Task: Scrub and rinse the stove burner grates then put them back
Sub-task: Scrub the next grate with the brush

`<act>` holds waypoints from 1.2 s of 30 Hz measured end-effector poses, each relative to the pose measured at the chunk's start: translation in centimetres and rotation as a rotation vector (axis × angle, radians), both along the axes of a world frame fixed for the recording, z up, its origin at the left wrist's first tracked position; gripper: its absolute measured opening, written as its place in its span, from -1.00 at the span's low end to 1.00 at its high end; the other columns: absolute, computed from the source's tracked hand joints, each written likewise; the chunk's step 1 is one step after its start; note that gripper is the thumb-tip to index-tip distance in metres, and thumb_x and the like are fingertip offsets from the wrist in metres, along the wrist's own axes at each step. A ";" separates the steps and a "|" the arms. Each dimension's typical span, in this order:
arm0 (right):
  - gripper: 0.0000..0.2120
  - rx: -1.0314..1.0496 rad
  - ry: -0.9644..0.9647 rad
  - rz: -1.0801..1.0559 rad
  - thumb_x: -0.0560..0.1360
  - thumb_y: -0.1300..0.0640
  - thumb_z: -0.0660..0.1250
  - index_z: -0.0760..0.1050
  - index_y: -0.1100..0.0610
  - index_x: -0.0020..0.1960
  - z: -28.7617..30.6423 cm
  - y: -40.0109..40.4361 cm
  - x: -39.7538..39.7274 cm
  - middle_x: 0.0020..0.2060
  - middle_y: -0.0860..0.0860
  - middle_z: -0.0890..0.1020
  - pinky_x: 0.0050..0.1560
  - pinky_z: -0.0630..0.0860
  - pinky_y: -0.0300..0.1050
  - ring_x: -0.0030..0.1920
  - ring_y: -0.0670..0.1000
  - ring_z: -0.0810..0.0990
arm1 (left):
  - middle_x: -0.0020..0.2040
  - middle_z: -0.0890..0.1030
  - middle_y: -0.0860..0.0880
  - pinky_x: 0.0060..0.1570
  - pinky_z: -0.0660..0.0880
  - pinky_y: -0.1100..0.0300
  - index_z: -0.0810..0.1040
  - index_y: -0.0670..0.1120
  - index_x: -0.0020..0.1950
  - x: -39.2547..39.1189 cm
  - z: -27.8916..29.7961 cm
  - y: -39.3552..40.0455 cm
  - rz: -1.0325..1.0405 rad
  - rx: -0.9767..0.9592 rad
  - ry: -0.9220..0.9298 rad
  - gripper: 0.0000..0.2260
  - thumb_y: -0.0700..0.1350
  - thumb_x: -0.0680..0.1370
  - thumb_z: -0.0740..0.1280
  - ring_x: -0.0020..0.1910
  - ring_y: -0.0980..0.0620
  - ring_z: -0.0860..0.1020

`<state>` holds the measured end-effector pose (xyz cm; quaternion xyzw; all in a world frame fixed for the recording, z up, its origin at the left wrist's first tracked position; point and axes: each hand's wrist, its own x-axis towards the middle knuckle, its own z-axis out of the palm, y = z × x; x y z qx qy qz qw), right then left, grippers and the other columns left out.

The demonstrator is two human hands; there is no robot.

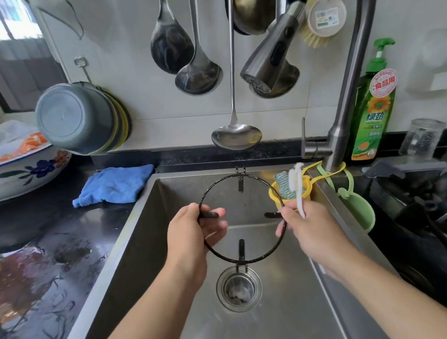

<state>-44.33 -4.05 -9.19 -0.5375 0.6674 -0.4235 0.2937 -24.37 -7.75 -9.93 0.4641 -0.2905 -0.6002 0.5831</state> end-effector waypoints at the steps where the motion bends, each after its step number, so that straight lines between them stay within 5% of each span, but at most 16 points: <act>1: -0.63 -0.003 0.017 -0.037 0.66 0.10 0.22 0.60 0.12 -0.27 0.3 -0.1 -0.5 -0.58 -0.09 0.47 -0.40 0.26 -0.13 -0.46 -0.01 0.35 | -0.14 0.73 -0.20 -0.14 0.56 0.07 0.50 -0.14 -0.07 -0.1 0.0 0.0 -0.047 0.033 -0.083 -0.77 -0.10 0.69 0.14 -0.30 -0.08 0.59; 5: -0.68 0.012 0.059 0.008 0.67 0.12 0.18 0.59 0.11 -0.19 0.9 -0.2 -1.7 -0.52 -0.04 0.52 -0.37 0.32 -0.15 -0.54 -0.17 0.36 | -0.08 0.72 -0.17 -0.19 0.54 0.08 0.58 -0.15 0.00 -0.6 0.2 0.7 -0.267 -0.031 -0.303 -0.78 -0.05 0.68 0.22 -0.25 -0.06 0.59; 8: -0.62 0.015 0.147 0.065 0.66 0.09 0.22 0.54 0.04 -0.32 0.5 -0.1 -1.5 -0.49 -0.03 0.52 -0.22 0.45 -0.05 -0.40 -0.04 0.47 | -0.13 0.66 -0.14 -0.30 0.57 0.11 0.60 -0.21 0.11 -1.1 -0.1 1.4 -0.394 -0.107 -0.371 -0.80 -0.15 0.71 0.22 -0.32 -0.02 0.53; 13: -0.65 0.001 0.103 -0.007 0.65 0.04 0.23 0.55 0.00 -0.29 0.4 -0.4 -1.6 -0.39 -0.08 0.60 -0.11 0.48 -0.06 -0.24 0.00 0.56 | -0.04 0.73 -0.16 -0.20 0.62 0.16 0.57 -0.26 0.13 -1.3 -0.3 1.3 -0.348 -0.044 -0.254 -0.82 -0.23 0.72 0.19 -0.21 -0.06 0.64; 16: -0.72 -0.070 0.345 -0.157 0.67 -0.15 0.07 0.45 -0.03 -0.02 1.3 0.1 -1.1 -0.11 -0.07 0.54 -0.11 0.45 0.01 -0.10 0.04 0.52 | -0.09 0.74 -0.14 -0.06 0.63 0.10 0.60 -0.22 0.06 -1.8 -0.7 1.5 -0.251 -0.059 -0.301 -0.82 -0.23 0.71 0.20 -0.13 -0.08 0.68; 18: -0.69 -0.126 0.561 -0.161 0.68 -0.11 -0.10 0.36 -0.04 0.01 2.1 0.9 0.1 -0.16 -0.08 0.44 -0.23 0.34 -0.04 -0.17 0.03 0.45 | -0.10 0.74 -0.12 0.01 0.63 0.06 0.61 -0.21 0.08 -2.0 -0.9 1.4 -0.180 -0.060 -0.320 -0.82 -0.22 0.71 0.21 -0.06 -0.06 0.70; 20: -0.76 -0.107 0.669 0.010 0.69 0.03 -0.06 0.33 0.00 -0.04 2.1 2.2 2.9 -0.27 -0.09 0.38 -0.38 0.24 -0.09 -0.28 0.02 0.41 | -0.11 0.73 -0.14 0.02 0.65 0.05 0.59 -0.26 0.10 -2.5 -0.7 1.6 -0.153 -0.068 -0.249 -0.82 -0.25 0.71 0.20 -0.08 -0.08 0.72; 23: -0.87 0.010 0.687 0.148 0.68 0.12 0.05 0.28 0.00 -0.04 0.9 2.6 5.0 -0.27 -0.07 0.38 -0.42 0.20 -0.12 -0.30 -0.01 0.39 | -0.11 0.73 -0.22 0.05 0.67 0.02 0.60 -0.28 0.05 -3.1 -0.3 2.3 -0.127 -0.130 -0.202 -0.81 -0.30 0.70 0.20 -0.08 -0.16 0.73; 27: -0.85 0.149 0.655 -0.082 0.68 0.12 0.06 0.41 0.05 0.08 1.3 0.6 1.6 -0.29 -0.04 0.36 -0.44 0.23 -0.11 -0.30 -0.01 0.38 | -0.13 0.73 -0.20 -0.02 0.67 0.12 0.60 -0.27 0.09 -3.1 -0.4 2.0 -0.062 -0.153 -0.198 -0.83 -0.31 0.69 0.21 -0.06 -0.13 0.73; 32: -0.83 0.030 0.606 0.169 0.68 0.03 0.10 0.30 -0.03 -0.10 1.1 2.6 5.3 -0.29 -0.05 0.41 -0.43 0.23 -0.12 -0.33 -0.03 0.40 | -0.14 0.74 -0.18 -0.06 0.66 0.17 0.65 -0.24 0.04 -3.4 0.0 2.8 -0.109 -0.195 -0.252 -0.82 -0.30 0.68 0.24 -0.09 -0.11 0.73; 36: -0.83 0.130 0.570 -0.044 0.67 0.09 0.09 0.32 -0.01 -0.09 1.0 0.4 1.2 -0.23 0.00 0.46 -0.31 0.41 -0.06 -0.20 0.08 0.50 | -0.13 0.72 -0.22 0.02 0.66 0.10 0.61 -0.25 0.06 -3.2 -0.1 2.2 -0.047 -0.196 -0.214 -0.82 -0.32 0.69 0.21 -0.04 -0.16 0.72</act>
